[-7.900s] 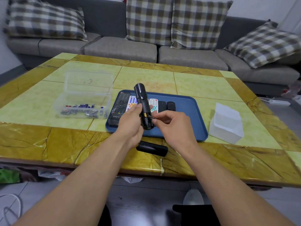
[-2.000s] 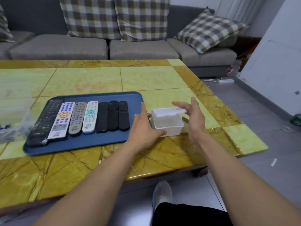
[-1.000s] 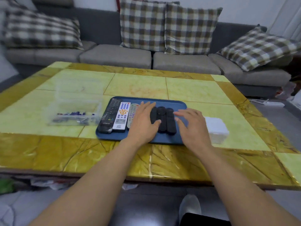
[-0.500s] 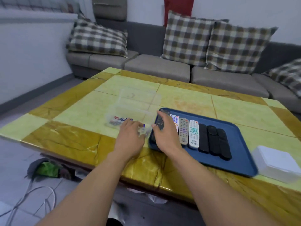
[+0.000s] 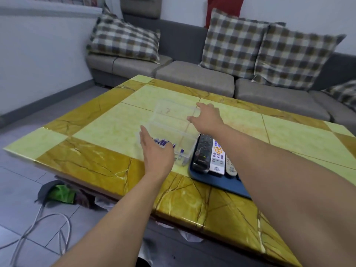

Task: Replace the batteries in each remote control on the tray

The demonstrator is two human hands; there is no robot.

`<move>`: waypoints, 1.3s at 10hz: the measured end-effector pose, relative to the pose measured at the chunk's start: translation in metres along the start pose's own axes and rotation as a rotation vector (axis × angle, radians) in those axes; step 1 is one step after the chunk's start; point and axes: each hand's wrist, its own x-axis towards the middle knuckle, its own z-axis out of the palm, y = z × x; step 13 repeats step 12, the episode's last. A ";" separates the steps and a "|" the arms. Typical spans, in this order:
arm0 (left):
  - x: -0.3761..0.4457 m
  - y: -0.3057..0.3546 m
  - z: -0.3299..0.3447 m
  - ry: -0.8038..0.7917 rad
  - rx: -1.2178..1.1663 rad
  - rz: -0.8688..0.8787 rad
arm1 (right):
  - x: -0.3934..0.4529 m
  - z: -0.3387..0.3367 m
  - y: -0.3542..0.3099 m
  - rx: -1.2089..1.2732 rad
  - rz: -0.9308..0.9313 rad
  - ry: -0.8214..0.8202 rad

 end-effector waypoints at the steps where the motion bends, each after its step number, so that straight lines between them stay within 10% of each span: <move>1: -0.002 -0.003 0.001 0.049 -0.099 -0.053 | -0.017 -0.004 -0.001 0.080 -0.109 0.135; 4: -0.002 -0.014 -0.001 0.253 0.106 0.078 | -0.101 0.038 -0.009 -0.073 -0.242 -0.102; 7: 0.053 -0.042 -0.045 -0.211 1.164 0.541 | -0.102 0.037 -0.022 -0.030 -0.084 -0.117; 13: 0.052 0.023 -0.030 -0.366 1.150 0.290 | -0.097 -0.006 -0.010 0.340 0.054 -0.284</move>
